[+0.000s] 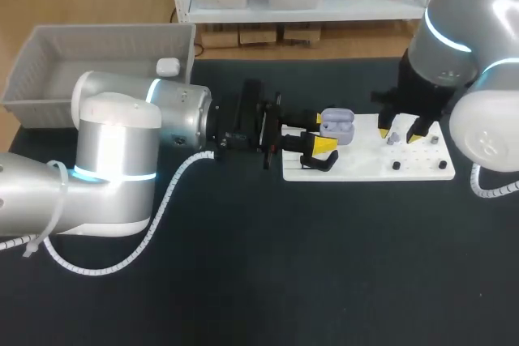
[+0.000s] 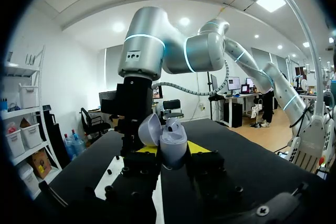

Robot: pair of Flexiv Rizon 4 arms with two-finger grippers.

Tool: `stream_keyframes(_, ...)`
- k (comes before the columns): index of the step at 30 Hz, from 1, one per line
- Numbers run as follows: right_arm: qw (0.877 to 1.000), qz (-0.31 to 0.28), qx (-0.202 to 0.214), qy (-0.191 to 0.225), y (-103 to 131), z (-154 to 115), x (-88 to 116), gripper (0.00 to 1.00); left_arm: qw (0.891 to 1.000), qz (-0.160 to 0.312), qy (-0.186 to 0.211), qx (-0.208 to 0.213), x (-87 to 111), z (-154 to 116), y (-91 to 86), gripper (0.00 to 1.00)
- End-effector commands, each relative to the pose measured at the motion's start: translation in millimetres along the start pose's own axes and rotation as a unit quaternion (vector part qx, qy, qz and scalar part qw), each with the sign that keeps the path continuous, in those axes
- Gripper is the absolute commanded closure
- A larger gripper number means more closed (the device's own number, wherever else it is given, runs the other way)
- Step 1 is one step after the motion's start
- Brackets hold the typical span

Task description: Pick up each earbud case from the left stands, insert the matching earbuds, close the lid, and place the case in the box.

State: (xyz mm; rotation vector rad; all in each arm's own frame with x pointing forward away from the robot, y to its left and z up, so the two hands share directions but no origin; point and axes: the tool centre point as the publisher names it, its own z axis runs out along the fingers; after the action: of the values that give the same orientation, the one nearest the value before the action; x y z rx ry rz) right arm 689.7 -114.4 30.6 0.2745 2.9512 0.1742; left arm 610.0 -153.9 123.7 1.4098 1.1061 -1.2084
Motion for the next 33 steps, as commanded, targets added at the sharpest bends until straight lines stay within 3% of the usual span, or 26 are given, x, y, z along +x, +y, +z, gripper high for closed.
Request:
stream_keyframes(1, 1.000, 0.003, 0.001, 0.006, 1.5, 6.6, -6.0, 0.59, 1.000, 0.002, -0.001, -0.003, 0.5, 0.1, -1.6, 1.00)
stream_keyframes(33, 1.000, 0.021, -0.003, 0.021, -2.9, 22.2, -12.4, 0.74, 1.000, 0.002, -0.001, -0.003, 0.5, 0.1, -1.6, 1.00)
